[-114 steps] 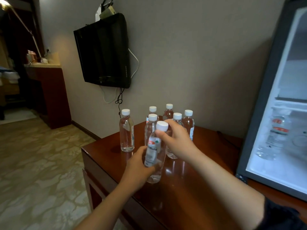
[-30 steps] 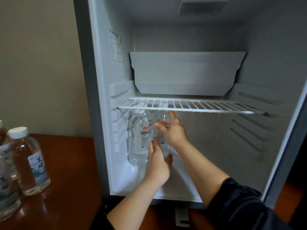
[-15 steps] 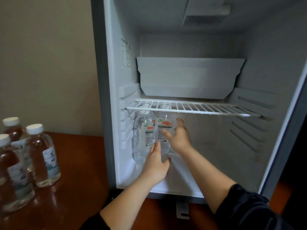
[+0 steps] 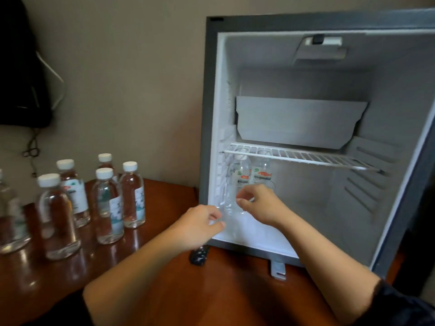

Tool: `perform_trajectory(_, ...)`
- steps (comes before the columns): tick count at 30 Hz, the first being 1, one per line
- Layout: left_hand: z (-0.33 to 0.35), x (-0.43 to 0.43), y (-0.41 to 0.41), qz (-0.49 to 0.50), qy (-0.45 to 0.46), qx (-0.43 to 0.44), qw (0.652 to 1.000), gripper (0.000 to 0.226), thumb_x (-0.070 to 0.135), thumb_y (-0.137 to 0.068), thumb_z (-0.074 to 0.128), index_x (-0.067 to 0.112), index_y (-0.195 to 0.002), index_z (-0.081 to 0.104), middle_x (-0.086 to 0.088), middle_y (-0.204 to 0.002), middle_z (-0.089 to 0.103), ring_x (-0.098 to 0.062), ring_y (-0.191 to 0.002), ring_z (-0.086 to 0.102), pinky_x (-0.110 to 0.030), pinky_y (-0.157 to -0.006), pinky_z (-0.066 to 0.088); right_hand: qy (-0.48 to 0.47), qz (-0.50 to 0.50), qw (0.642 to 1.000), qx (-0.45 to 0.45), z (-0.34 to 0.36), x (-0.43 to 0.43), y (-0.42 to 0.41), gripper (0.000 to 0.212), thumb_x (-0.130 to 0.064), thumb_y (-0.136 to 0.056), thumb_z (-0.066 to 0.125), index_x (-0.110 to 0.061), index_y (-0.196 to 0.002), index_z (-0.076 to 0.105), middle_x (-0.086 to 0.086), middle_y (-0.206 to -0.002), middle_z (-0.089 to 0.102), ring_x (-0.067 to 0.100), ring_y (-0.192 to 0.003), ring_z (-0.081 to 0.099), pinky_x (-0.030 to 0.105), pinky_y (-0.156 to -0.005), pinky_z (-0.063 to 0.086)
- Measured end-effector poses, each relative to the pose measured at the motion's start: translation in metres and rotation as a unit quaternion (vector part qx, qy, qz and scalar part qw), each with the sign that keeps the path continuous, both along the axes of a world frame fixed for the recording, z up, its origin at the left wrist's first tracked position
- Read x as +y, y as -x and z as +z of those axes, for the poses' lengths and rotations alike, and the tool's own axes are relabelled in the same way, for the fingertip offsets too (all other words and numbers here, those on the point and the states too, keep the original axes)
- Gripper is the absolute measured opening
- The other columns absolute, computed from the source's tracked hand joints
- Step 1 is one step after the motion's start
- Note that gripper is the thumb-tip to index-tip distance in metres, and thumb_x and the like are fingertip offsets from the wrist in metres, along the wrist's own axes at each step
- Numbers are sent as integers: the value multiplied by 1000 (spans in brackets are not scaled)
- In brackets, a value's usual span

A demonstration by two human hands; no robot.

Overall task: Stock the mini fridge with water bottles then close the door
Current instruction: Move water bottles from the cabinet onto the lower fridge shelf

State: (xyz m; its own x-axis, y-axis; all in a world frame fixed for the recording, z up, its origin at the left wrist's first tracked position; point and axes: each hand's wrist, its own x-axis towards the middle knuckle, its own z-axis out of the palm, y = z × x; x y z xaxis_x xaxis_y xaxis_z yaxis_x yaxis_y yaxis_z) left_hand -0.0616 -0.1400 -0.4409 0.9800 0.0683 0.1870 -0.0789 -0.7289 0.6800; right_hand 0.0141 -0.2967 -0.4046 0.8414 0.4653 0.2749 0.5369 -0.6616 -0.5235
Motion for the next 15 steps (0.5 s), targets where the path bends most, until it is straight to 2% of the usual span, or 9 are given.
perform_trajectory(3,5,37,30,33,17,-8,999,29,27,-89,58,16,-115,61,3,-107,62,-11,-104,60,-22,-92,46,25,50,998,4,2,28,18,12,-18,-90,57,-12,-96,67,9,-96,69,23,-86,64,32,-81,49)
perform_trajectory(6,6,71,57,78,19,-21,997,30,26,-90,58,15,-117,60,-2,-113,63,-13,-106,60,-24,-93,47,50,87,995,-9,1,60,33,10,-19,-89,60,-14,-94,67,9,-96,69,22,-88,62,29,-81,47)
perform_trajectory(10,5,108,92,136,-50,-39,989,32,30,-89,57,19,-119,57,0,-121,59,-15,-111,56,-29,-96,45,81,124,989,-21,-3,109,51,10,-24,-87,62,-18,-94,65,0,-89,63,17,-85,57,27,-79,44)
perform_trajectory(15,3,150,127,202,-111,-64,971,28,33,-88,57,23,-114,56,6,-111,59,-10,-97,55,-27,-84,48,94,174,980,-27,-8,173,73,12,-28,-85,63,-20,-93,65,4,-99,68,24,-96,62,37,-84,50)
